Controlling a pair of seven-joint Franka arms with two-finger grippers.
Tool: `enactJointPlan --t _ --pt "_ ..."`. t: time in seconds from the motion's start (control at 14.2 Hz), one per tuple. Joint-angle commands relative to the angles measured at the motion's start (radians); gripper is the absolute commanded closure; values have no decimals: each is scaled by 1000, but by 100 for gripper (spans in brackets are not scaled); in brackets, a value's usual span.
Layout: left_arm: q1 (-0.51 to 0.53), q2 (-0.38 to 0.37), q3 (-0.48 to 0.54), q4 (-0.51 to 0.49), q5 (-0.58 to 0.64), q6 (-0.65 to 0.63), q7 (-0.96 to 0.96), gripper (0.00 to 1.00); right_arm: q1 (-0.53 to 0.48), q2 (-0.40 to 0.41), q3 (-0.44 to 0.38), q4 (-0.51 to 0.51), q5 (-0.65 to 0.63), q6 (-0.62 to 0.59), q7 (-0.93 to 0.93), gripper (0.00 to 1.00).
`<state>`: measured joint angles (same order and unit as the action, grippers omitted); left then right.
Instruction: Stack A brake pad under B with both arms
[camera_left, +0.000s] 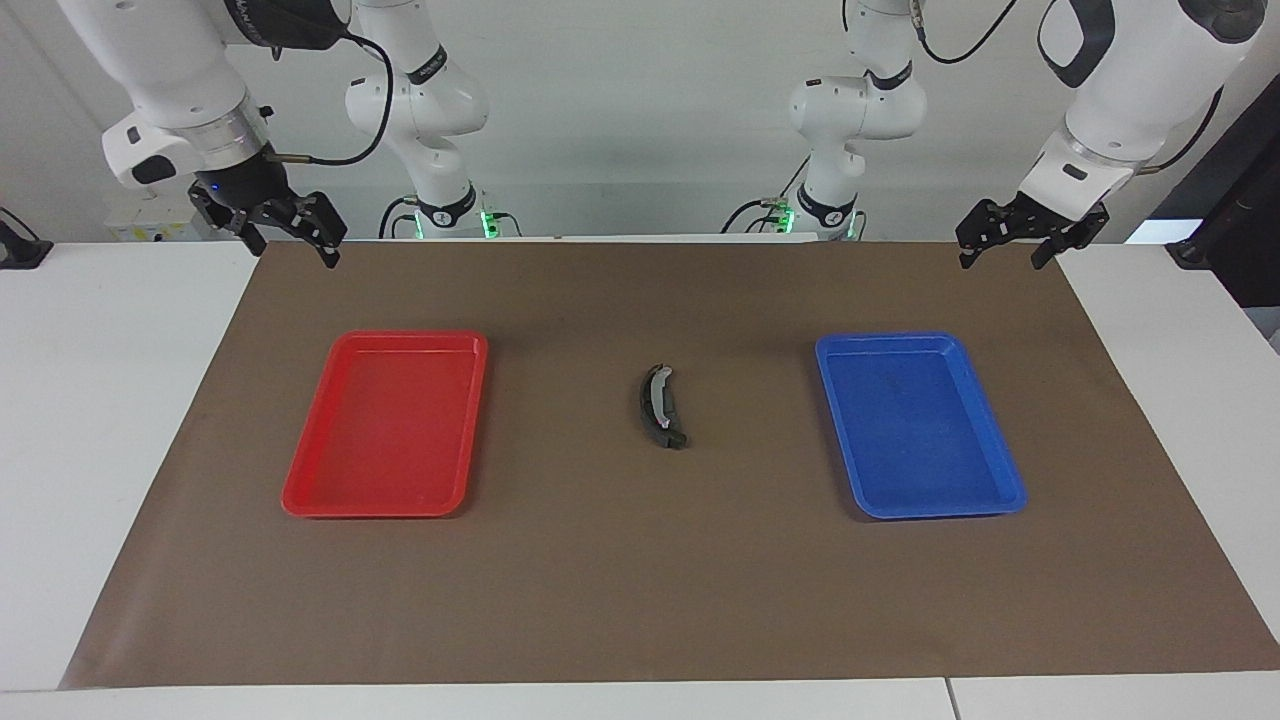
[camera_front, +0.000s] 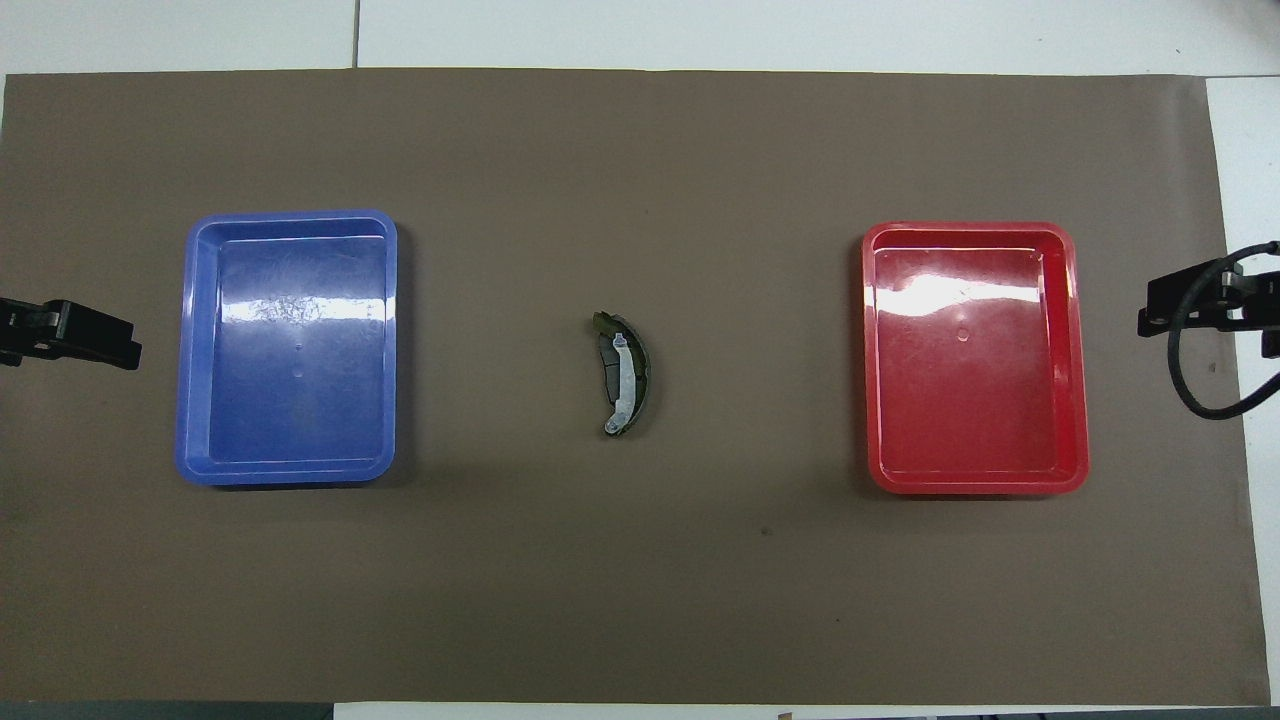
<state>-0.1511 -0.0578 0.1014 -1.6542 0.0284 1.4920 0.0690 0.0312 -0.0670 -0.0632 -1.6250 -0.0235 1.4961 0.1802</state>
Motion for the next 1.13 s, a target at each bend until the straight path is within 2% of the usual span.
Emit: enactJointPlan --t 0.0,0.28,1.06 --pt "-4 1 4 5 18 2 0 0 4 -7 -3 2 19 -4 -24 1" --pt "-4 1 4 5 18 2 0 0 4 -4 -1 7 -1 -4 -88 1" --pt "-4 1 4 4 18 2 0 0 6 -2 29 14 -47 -23 -113 1"
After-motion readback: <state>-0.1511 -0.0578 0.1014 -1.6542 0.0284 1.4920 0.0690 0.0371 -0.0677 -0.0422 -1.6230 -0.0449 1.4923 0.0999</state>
